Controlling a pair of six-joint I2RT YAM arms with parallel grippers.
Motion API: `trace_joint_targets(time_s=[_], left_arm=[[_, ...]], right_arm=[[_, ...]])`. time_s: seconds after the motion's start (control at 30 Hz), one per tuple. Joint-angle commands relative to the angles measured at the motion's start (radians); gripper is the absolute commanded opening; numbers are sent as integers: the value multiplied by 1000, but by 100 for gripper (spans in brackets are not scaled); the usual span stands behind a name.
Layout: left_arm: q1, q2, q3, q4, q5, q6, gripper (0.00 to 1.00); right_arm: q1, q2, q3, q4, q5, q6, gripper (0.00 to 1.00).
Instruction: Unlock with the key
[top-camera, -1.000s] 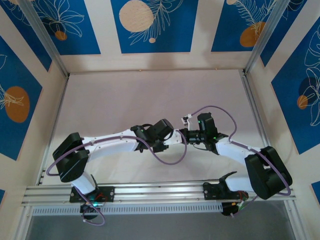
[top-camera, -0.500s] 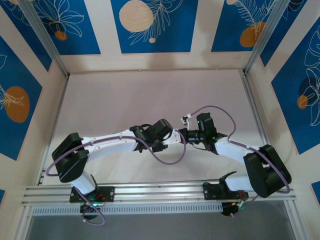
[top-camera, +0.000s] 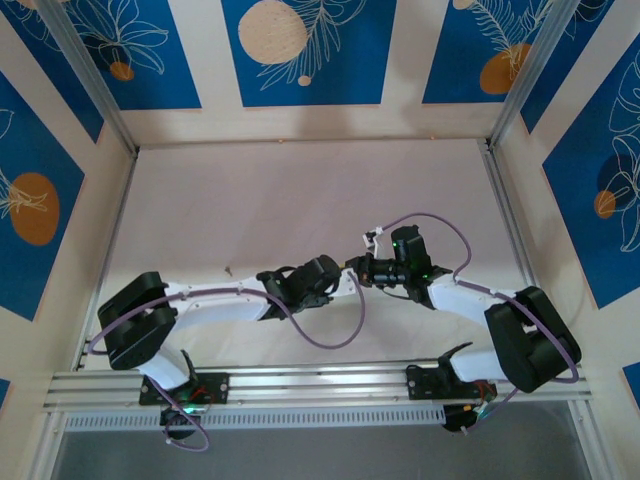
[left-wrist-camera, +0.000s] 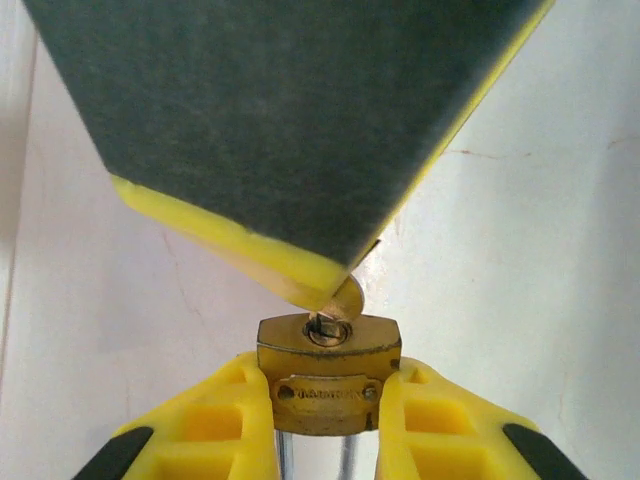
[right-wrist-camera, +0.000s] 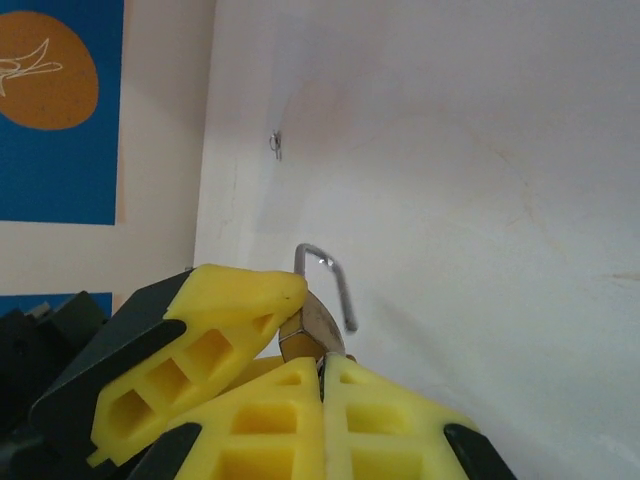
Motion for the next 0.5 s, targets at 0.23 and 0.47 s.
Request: trace_joint_targets(time_s=[0.23,0.47], left_arm=[[-50,-3,-1,317,-91,98,0],[-28,-20,33,143,-22,18,0]], right_arm=[[61,27,27,-9,-35,114,0],[-1,-49,27,-126,-35,35,26]])
